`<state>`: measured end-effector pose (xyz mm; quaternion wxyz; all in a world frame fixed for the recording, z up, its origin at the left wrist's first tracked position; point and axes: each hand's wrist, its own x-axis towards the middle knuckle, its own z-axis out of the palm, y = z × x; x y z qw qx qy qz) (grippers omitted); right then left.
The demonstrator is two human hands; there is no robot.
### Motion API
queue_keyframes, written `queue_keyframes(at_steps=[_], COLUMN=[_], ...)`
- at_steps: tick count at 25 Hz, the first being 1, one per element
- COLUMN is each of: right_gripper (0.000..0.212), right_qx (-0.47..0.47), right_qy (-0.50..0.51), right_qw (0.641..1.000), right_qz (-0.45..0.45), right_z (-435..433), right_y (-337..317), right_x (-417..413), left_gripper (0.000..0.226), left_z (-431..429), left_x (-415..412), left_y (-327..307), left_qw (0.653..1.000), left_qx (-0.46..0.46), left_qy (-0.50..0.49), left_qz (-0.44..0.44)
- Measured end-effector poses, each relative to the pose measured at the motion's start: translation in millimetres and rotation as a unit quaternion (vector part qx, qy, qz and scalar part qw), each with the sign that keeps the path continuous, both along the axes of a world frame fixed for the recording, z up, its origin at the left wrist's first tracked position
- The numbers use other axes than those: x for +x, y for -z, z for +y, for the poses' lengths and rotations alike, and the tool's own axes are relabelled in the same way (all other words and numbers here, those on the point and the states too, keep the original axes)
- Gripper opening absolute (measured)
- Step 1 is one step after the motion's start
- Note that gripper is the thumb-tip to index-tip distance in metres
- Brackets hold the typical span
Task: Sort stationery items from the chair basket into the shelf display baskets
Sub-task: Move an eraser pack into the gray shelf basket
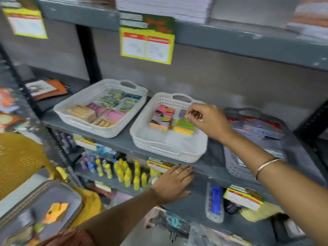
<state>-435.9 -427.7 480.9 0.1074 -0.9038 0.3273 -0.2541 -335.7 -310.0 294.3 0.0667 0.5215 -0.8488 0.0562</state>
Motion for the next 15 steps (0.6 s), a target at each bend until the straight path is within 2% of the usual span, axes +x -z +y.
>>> queue_keyframes(at_steps=[2,5,9,15], right_gripper=[0.012,0.016,0.02,0.026], right_qx=[-0.023,-0.042,-0.006,0.044], right_qy=[-0.066,-0.154,-0.252,-0.334], right_qw=[0.998,0.987,0.964,0.921], right_qz=[0.01,0.024,0.084,0.193], right_z=[23,60,120,188], right_y=[-6,4,45,162], right_x=[56,150,279,412], left_gripper=[0.048,0.048,0.053,0.06], left_z=[32,94,204,313], left_x=[54,150,265,347], left_y=[3,16,46,112], left_qw=[0.999,0.98,0.915,0.826], left_qx=[0.002,0.023,0.077,0.152], left_qy=[-0.05,-0.195,-0.389,-0.527], left_qz=[0.02,0.026,0.069,0.13])
